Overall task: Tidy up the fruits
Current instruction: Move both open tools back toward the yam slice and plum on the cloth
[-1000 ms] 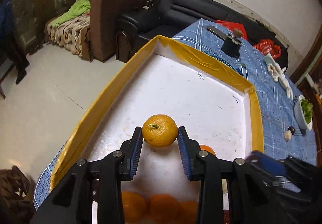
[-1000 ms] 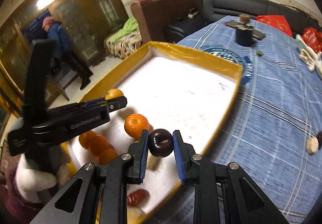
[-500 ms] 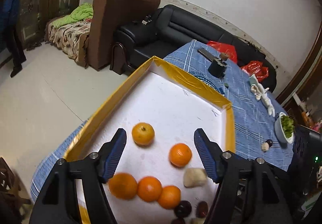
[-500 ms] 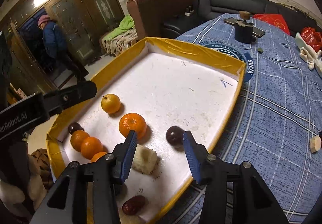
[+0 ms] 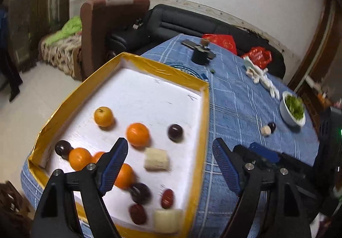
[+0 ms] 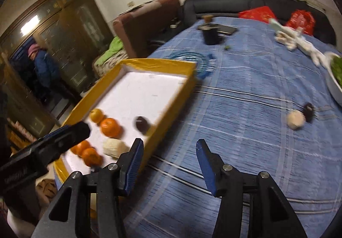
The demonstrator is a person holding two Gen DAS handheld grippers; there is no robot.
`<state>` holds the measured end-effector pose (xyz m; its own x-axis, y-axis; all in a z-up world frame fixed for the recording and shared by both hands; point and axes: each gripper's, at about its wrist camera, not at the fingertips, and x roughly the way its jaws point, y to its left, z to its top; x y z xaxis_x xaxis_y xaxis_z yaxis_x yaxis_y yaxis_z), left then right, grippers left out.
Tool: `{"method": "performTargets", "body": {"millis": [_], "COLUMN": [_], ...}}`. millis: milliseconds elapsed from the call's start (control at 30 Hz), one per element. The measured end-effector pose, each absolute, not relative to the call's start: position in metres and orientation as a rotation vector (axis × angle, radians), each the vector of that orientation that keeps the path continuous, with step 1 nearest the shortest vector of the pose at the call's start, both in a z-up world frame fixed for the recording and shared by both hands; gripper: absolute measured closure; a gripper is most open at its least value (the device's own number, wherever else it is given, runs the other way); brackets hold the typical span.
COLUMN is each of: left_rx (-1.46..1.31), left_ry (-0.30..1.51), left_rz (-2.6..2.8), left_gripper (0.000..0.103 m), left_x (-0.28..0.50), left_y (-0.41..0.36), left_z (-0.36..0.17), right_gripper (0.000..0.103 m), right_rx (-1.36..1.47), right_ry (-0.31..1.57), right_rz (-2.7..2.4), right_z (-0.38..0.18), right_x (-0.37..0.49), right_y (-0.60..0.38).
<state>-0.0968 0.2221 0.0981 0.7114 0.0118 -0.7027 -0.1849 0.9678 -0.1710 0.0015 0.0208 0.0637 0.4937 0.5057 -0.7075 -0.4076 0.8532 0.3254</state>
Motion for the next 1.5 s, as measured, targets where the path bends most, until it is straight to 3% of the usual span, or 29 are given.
{"method": "performTargets", "body": {"millis": [433,1500], "left_rx": [0.036,-0.113], "left_ry": [0.763,0.877], "left_rz": [0.005,-0.138], "left_gripper": [0.022,0.022], "left_x": [-0.112,-0.102], "left_y": [0.112,0.113], "left_z": [0.099,0.069], "right_gripper": [0.045,0.039], "right_rx": [0.341,0.329], "right_ry": [0.881,0.899], "right_rz": [0.293,0.274], "right_z": [0.034,0.022], "right_x": [0.002,0.004], "right_y": [-0.099,-0.097]}}
